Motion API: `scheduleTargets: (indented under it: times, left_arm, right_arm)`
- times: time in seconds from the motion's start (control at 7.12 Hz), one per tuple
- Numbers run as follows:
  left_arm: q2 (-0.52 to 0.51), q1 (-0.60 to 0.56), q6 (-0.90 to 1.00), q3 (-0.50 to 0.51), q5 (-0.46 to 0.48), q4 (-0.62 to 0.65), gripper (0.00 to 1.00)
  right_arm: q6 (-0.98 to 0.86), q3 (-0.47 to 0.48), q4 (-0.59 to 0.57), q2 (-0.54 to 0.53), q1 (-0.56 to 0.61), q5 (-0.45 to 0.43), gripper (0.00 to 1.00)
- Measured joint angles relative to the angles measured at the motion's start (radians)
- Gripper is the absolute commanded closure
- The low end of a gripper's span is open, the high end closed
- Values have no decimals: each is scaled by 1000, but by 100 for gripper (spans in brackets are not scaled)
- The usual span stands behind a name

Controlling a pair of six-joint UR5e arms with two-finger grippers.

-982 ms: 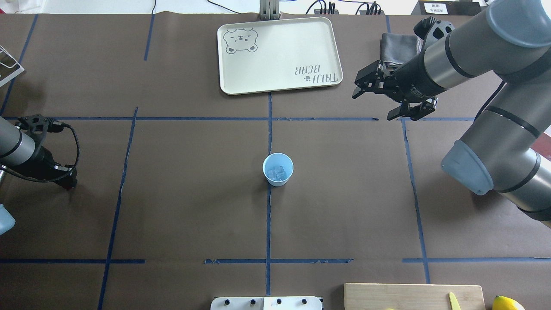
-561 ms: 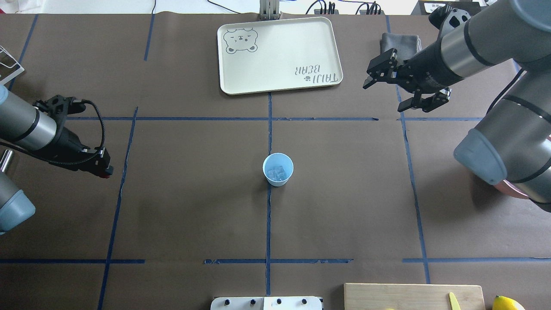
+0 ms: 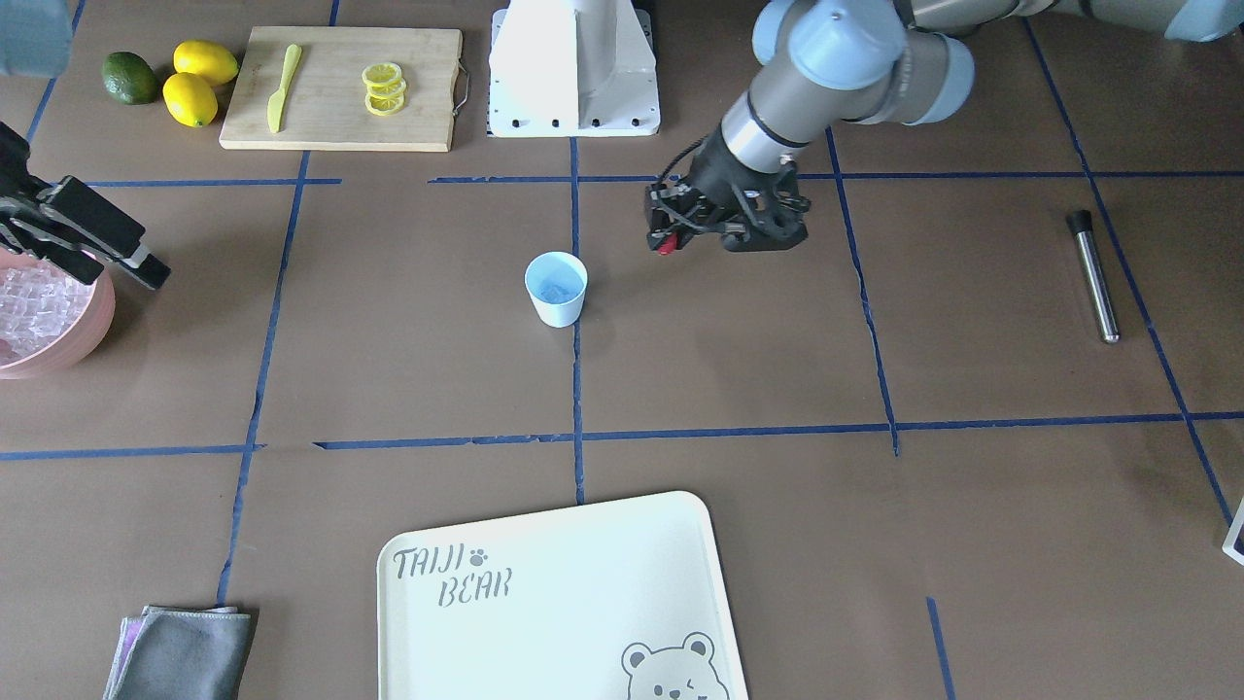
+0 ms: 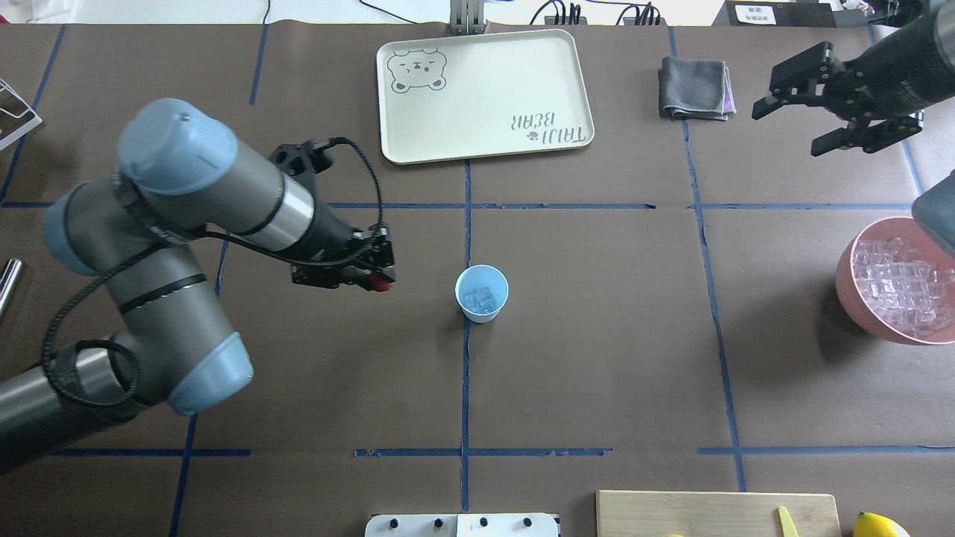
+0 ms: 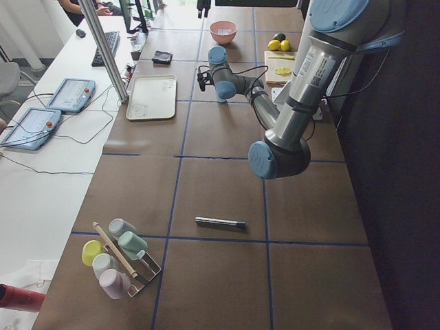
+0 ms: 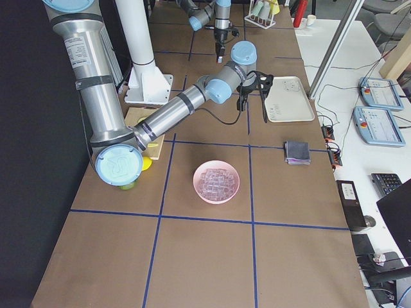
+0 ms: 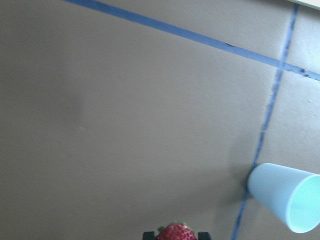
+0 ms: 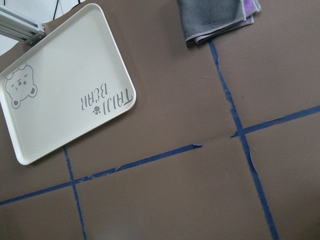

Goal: Mash ice and strawberries in cup
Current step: 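Carry the strawberry with the left gripper and drop it into the cup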

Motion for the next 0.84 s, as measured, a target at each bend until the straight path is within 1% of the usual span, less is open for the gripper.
scheduleTargets:
  times: [0.14,0.28,0.42,0.56,0.7,0.84]
  left_arm:
    - [-72,42,-16,39,60,61,100]
    - [-105,68,-20,61,98,87,100]
    - [-132,85,-20,82,125,95,97]
    - [-165,94,-20,116,144,97,81]
    - [-200,98,-19,157,160,97,35]
    - [-218,98,-18,177,169,97,1]
  right_arm:
    - [-19,12,0,-23,19,6,0]
    - [-26,23,1,-39,27,8,0]
    - [-28,29,1,-47,30,8,0]
    - [-29,31,1,-52,30,7,0]
    - [-29,31,2,-55,30,5,0]
    - [-29,31,3,-57,29,4,0]
